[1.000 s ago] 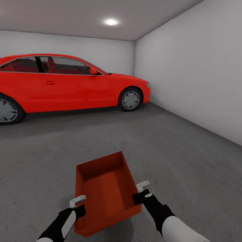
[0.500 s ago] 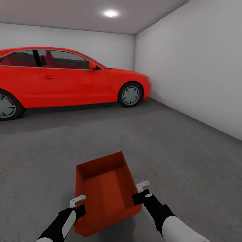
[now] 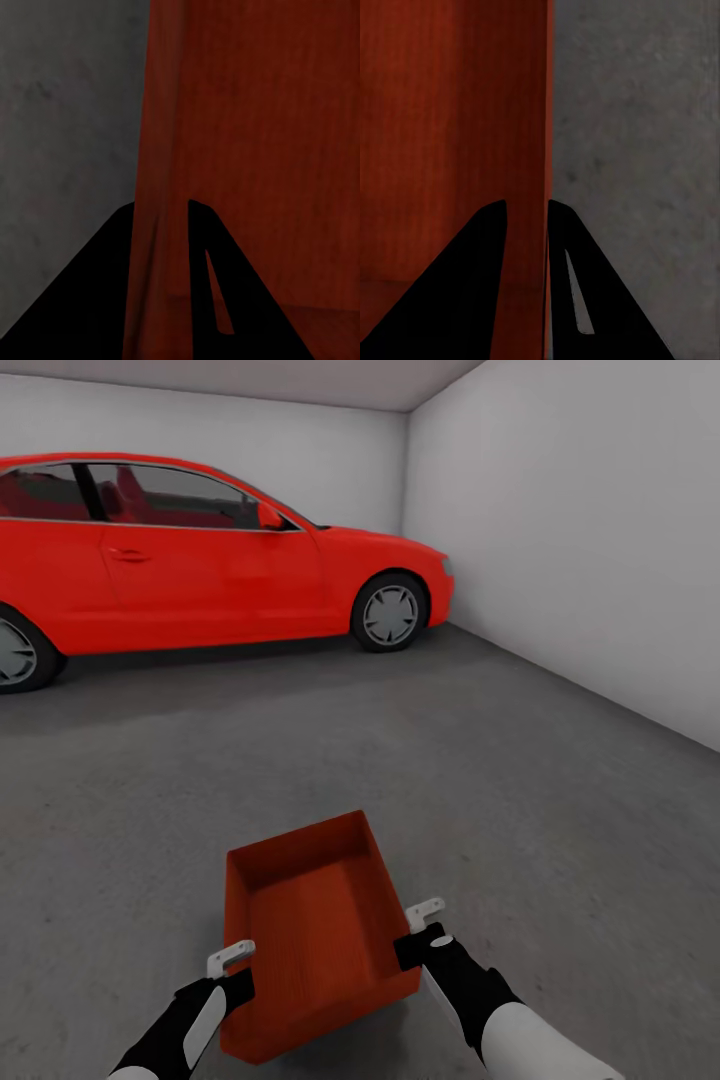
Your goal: Move the two storage containers from the living room to the garage. In the garage, place one container on the floor and stack the other container on top of it (either order is fine).
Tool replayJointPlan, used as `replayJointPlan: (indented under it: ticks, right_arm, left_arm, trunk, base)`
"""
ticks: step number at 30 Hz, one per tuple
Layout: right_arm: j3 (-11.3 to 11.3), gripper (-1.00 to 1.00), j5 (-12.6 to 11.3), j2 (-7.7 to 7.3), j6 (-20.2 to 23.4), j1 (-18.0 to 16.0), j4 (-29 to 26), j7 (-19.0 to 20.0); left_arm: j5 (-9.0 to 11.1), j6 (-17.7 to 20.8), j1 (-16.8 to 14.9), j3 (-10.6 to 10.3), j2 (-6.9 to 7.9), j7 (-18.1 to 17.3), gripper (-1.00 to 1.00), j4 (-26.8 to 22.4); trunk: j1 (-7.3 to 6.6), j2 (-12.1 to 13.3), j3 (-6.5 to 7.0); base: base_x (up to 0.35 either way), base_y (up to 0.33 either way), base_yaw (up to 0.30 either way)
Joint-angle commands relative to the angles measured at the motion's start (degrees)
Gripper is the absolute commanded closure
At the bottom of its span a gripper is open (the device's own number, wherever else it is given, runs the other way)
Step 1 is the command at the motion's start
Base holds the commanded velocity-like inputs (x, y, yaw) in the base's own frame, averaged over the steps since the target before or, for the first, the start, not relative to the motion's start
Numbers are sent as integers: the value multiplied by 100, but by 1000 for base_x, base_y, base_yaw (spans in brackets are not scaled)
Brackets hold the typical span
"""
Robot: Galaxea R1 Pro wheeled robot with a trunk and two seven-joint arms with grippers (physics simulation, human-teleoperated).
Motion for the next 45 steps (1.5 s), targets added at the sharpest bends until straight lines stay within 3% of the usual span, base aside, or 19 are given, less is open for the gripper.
replayJointPlan:
  ticks: [1,8,24,41,45]
  right_arm:
    - [15,100,-55,-2,40,0,0,435]
    - [16,100,-55,-2,40,0,-1,435]
    - [16,100,-55,-2,39,0,-2,435]
    - [16,100,-55,-2,40,0,-2,435]
    - [16,100,-55,-2,40,0,-2,435]
  left_arm:
    - [38,24,-4,24,-3,48,100,-33]
    - [38,24,-4,24,-3,48,100,-34]
    - [46,42,-4,32,-1,41,100,-100]
    - [47,49,-5,33,0,44,100,-105]
    - [47,51,-4,33,2,47,100,-123]
  trunk:
    - [1,-4,-37]
    - [19,-14,-255]
    - [19,-14,-272]
    - [62,-36,-649]
    - [62,-36,-649]
  base:
    - [0,0,0]
    - [0,0,0]
    - [0,0,0]
    - [0,0,0]
    - [0,0,0]
